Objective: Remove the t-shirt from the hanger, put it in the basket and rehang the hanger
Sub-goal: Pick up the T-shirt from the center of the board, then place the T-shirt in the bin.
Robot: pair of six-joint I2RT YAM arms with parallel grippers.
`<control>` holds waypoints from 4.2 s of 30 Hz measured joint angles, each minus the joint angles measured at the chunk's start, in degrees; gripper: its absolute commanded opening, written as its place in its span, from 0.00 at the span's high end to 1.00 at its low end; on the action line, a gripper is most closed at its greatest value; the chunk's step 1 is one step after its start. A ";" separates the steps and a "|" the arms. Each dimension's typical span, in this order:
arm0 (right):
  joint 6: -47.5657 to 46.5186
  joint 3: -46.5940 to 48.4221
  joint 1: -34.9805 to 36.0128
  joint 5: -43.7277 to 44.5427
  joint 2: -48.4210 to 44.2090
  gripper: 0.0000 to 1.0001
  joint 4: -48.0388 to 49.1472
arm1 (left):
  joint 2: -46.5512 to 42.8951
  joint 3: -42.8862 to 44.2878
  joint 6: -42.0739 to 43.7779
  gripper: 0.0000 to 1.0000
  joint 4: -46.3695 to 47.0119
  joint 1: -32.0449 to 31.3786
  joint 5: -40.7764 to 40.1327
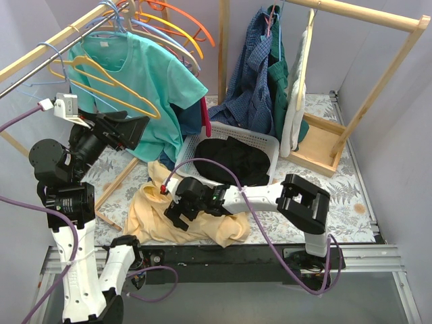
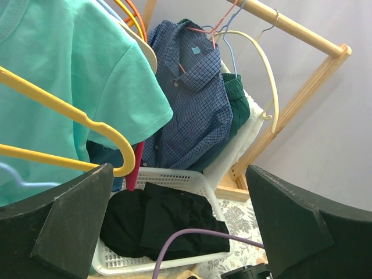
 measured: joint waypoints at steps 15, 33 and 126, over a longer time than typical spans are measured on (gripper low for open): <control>2.80 1.46 0.85 4.57 4.48 0.99 1.57 | 0.04 -1.75 -0.07 0.02 0.48 -0.46 1.09; 0.11 6.27 -0.66 34.40 -23.15 0.99 -25.22 | 2.54 -3.65 0.02 0.02 4.68 -2.49 10.56; -0.26 2.16 -26.69 14.32 -4.55 0.44 1.46 | 11.50 -4.90 7.50 0.02 -17.42 -48.19 -45.27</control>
